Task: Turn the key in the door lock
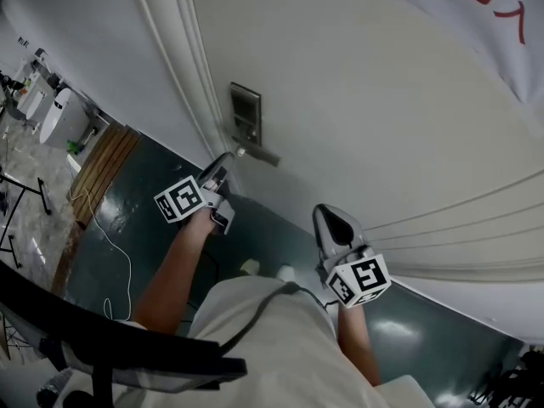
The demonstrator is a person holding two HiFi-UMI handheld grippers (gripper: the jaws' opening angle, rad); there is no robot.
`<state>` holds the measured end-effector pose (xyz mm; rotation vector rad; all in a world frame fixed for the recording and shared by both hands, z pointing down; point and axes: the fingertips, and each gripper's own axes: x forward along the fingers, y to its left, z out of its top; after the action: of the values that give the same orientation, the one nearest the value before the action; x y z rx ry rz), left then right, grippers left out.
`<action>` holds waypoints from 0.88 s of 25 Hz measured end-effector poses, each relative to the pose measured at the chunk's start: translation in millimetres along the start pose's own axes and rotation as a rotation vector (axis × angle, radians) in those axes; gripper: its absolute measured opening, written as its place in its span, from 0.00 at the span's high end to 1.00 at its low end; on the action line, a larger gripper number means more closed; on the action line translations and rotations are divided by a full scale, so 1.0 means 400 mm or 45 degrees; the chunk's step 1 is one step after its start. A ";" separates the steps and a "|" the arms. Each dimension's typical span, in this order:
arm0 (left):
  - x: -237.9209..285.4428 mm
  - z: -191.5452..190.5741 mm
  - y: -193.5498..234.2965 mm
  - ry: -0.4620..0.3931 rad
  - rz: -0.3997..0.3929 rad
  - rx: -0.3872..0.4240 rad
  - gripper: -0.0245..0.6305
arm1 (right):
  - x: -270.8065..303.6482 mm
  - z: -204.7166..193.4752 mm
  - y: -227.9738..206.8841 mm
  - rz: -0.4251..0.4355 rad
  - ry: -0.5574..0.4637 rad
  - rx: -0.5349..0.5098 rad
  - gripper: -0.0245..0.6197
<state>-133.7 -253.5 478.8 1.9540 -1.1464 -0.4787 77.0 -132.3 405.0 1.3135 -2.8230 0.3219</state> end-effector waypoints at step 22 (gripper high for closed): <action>-0.045 -0.096 -0.410 0.047 -0.198 0.895 0.95 | -0.016 0.098 -0.025 0.026 -0.095 -0.050 0.95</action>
<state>-27.8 -177.2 370.6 2.6523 -1.2492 -0.1116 91.6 -141.2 368.0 1.3168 -2.8895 0.2213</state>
